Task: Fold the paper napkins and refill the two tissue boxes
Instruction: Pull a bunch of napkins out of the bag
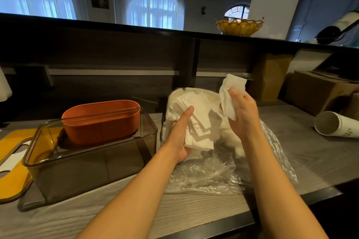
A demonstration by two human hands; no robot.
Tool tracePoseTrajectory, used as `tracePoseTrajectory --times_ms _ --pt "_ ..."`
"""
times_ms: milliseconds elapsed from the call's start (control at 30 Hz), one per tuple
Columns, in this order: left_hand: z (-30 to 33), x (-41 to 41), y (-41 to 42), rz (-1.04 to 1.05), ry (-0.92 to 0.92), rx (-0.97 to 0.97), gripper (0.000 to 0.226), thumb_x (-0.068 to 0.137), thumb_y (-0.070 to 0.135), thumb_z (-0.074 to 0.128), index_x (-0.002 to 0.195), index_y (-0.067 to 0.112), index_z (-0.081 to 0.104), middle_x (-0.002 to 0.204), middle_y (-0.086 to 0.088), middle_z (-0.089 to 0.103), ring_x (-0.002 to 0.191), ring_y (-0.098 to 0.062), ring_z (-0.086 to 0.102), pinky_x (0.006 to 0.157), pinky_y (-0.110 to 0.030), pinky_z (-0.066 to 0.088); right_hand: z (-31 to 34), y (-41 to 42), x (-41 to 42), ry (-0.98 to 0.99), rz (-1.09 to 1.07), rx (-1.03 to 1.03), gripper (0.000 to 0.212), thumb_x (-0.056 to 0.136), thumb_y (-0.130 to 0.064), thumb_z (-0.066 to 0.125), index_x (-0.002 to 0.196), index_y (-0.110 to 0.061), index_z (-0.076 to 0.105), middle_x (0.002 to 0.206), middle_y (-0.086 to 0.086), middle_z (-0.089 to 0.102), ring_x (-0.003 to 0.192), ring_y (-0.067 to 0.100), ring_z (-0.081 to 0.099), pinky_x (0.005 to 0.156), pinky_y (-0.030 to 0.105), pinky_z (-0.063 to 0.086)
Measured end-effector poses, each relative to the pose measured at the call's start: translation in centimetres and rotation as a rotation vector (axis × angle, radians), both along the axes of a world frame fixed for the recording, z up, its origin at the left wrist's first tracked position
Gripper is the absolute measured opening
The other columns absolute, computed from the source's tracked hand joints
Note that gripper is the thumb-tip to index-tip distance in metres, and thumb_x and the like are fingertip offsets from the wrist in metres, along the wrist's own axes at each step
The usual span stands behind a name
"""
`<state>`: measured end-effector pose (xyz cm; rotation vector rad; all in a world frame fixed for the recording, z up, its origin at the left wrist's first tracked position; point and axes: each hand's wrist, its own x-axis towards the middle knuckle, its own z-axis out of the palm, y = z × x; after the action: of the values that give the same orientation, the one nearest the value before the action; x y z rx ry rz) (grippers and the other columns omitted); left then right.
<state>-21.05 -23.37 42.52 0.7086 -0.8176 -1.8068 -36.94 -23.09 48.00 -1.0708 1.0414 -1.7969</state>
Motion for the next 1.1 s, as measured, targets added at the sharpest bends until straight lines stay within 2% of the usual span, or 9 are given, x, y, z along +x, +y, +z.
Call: tracePoseTrajectory --times_ms 133,300,433,567,633,733,867,967,1100 --pt "0.2 -0.1 0.2 -0.010 0.011 -0.033 0.036 0.095 0.046 0.060 0.116 0.018 0.069 0.104 -0.009 0.077 0.094 -0.026 0.073 0.081 -0.040 0.058 -0.3 0.0 0.9 0.271 0.059 -0.022 0.010 0.097 -0.019 0.062 0.093 -0.011 0.066 0.070 -0.007 0.069 0.064 0.007 0.066 0.053 0.021 0.051" --pt "0.5 0.0 0.6 -0.049 0.006 -0.075 0.033 0.097 0.046 0.055 0.114 0.022 0.068 0.108 -0.008 0.077 0.095 -0.023 0.073 0.083 -0.040 0.059 -1.8 -1.1 2.9 0.576 -0.018 -0.029 0.036 0.098 -0.028 0.059 0.096 0.007 0.062 0.085 0.033 0.059 0.068 0.031 0.056 0.062 0.042 0.045" --pt "0.1 -0.3 0.4 0.001 -0.039 -0.092 0.033 0.094 0.034 0.065 0.121 0.015 0.067 0.114 -0.013 0.074 0.101 -0.028 0.073 0.085 -0.041 0.060 -2.1 -1.6 3.0 0.622 -0.056 -0.011 0.036 0.104 -0.026 0.047 0.093 0.006 0.059 0.078 0.023 0.058 0.067 0.028 0.051 0.062 0.039 0.041" --pt "-0.2 -0.5 0.3 0.038 -0.074 -0.106 0.020 0.092 0.019 0.070 0.111 0.012 0.070 0.102 -0.012 0.077 0.088 -0.026 0.074 0.081 -0.040 0.061 -2.4 -1.8 2.8 0.740 -0.083 0.018 0.033 0.102 -0.025 0.048 0.088 0.002 0.060 0.079 0.019 0.059 0.069 0.021 0.051 0.066 0.040 0.042" --pt "-0.4 -0.5 0.1 0.050 -0.081 -0.110 0.015 0.093 0.014 0.069 0.108 0.011 0.070 0.099 -0.012 0.077 0.085 -0.025 0.074 0.079 -0.039 0.061 -2.4 -2.0 2.6 0.750 -0.087 0.067 0.024 0.101 -0.029 0.052 0.104 -0.010 0.067 0.092 0.003 0.064 0.082 0.012 0.057 0.073 0.036 0.048" --pt "-0.5 -0.6 0.0 0.072 -0.088 -0.105 0.016 0.093 0.009 0.067 0.109 0.010 0.069 0.098 -0.013 0.076 0.084 -0.026 0.074 0.078 -0.041 0.062 -2.3 -2.0 2.3 0.736 -0.113 0.127 0.040 0.095 -0.033 0.063 0.134 -0.022 0.060 0.124 -0.010 0.061 0.107 0.011 0.059 0.091 0.033 0.054" --pt "-0.5 -0.6 0.0 0.070 -0.072 -0.090 0.021 0.093 0.010 0.067 0.114 0.010 0.068 0.101 -0.014 0.076 0.085 -0.026 0.074 0.079 -0.041 0.061 -2.2 -1.8 2.1 0.589 -0.147 0.146 0.040 0.090 -0.028 0.072 0.128 -0.019 0.065 0.118 -0.008 0.065 0.106 0.014 0.062 0.086 0.027 0.052" --pt "-0.4 -0.5 0.0 0.064 -0.060 -0.074 0.025 0.095 0.014 0.065 0.120 0.010 0.067 0.108 -0.015 0.075 0.090 -0.028 0.074 0.079 -0.041 0.061 -2.2 -1.6 1.7 0.531 -0.137 0.142 0.025 0.089 -0.024 0.073 0.114 -0.018 0.073 0.100 -0.004 0.073 0.091 0.016 0.069 0.067 0.022 0.052" --pt "-0.4 -0.4 -0.1 0.057 -0.025 -0.053 0.025 0.097 0.015 0.062 0.121 0.012 0.067 0.109 -0.013 0.076 0.095 -0.029 0.073 0.085 -0.043 0.059 -2.0 -1.6 1.5 0.435 -0.133 0.177 0.012 0.091 -0.024 0.071 0.100 -0.017 0.074 0.089 0.001 0.072 0.081 0.015 0.067 0.062 0.022 0.050"
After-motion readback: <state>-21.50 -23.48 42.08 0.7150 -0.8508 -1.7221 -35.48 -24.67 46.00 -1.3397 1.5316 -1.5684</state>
